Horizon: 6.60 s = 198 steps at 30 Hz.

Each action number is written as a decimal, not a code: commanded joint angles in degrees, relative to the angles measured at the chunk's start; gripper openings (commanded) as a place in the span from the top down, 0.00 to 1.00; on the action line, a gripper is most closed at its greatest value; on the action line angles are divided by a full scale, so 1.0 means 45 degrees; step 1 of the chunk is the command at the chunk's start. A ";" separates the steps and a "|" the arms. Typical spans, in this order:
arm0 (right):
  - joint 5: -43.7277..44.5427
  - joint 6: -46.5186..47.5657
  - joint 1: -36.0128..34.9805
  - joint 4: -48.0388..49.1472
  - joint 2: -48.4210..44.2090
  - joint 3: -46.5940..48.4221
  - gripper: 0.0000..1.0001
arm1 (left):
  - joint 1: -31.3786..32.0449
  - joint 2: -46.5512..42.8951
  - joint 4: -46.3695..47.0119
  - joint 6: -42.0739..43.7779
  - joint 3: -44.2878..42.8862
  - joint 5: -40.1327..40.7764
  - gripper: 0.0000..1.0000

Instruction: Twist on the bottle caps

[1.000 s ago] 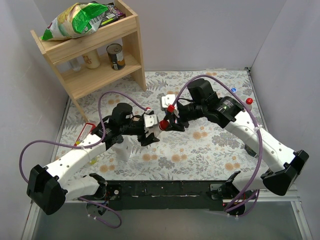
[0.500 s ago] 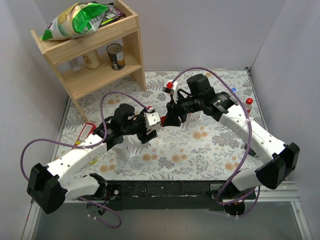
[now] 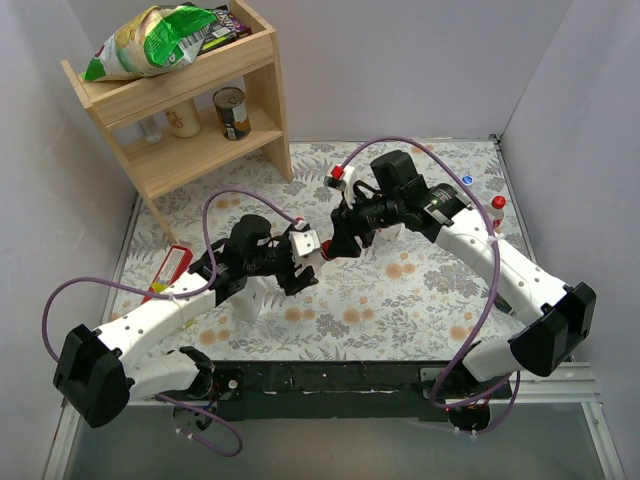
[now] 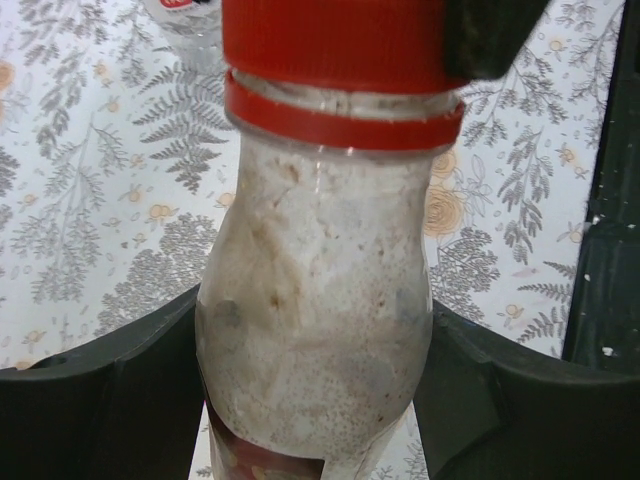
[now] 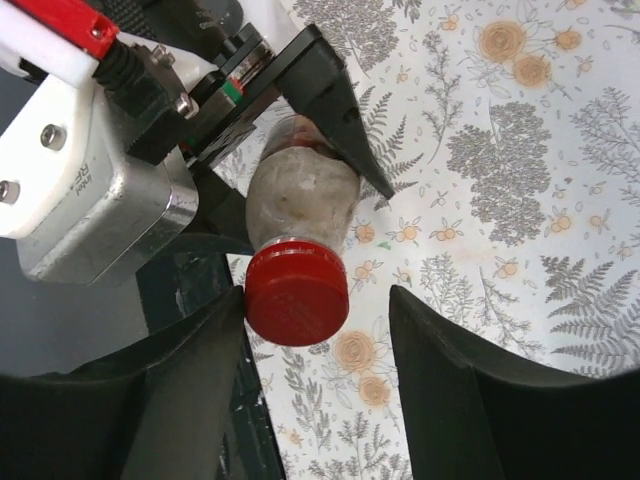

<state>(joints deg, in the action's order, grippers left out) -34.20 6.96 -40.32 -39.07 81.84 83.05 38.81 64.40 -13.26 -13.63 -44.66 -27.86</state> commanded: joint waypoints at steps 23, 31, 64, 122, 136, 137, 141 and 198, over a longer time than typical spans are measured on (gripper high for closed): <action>-0.1503 1.2261 -0.0825 -0.3623 -0.2054 0.0686 0.18 | 0.0029 0.0141 -0.1370 0.1094 -0.0933 -0.4493 1.00; -0.1444 1.2985 -0.1959 -0.3760 -0.1957 0.0725 0.23 | 0.0029 0.0317 -0.1449 0.1231 -0.1324 -0.4454 1.00; -0.2714 0.0365 0.0111 -0.2274 0.1870 0.2750 0.65 | 0.0810 0.0357 0.2654 -0.1364 -0.1403 0.5349 1.00; -0.4256 0.4762 0.0463 0.1925 -0.0219 0.0764 0.43 | -0.1690 0.1724 -0.3265 0.1114 -0.3746 -0.6134 1.00; -0.1075 -0.0858 0.0560 0.4307 0.0015 -0.0681 0.99 | 0.0921 -0.0092 0.3429 -0.3414 -0.1579 0.2550 1.00; -0.0918 -0.1095 0.0560 0.4268 0.0054 -0.0623 0.99 | 0.1198 -0.0015 0.3434 -0.3784 -0.1714 0.3756 1.00; -0.0507 -0.1274 0.0580 0.3897 0.0503 -0.0096 0.99 | 0.1572 0.0454 0.3200 -0.4550 -0.2067 0.5075 1.00; -0.7088 -0.3011 0.1869 0.9248 0.0094 -0.1092 0.32 | -0.0968 0.0454 0.1285 -0.2968 -0.2223 -0.4083 1.00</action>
<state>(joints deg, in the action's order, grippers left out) -64.64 -3.05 -31.64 -3.18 81.38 77.01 34.39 66.28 -7.66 -28.05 -52.47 -45.41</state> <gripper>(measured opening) 0.686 0.649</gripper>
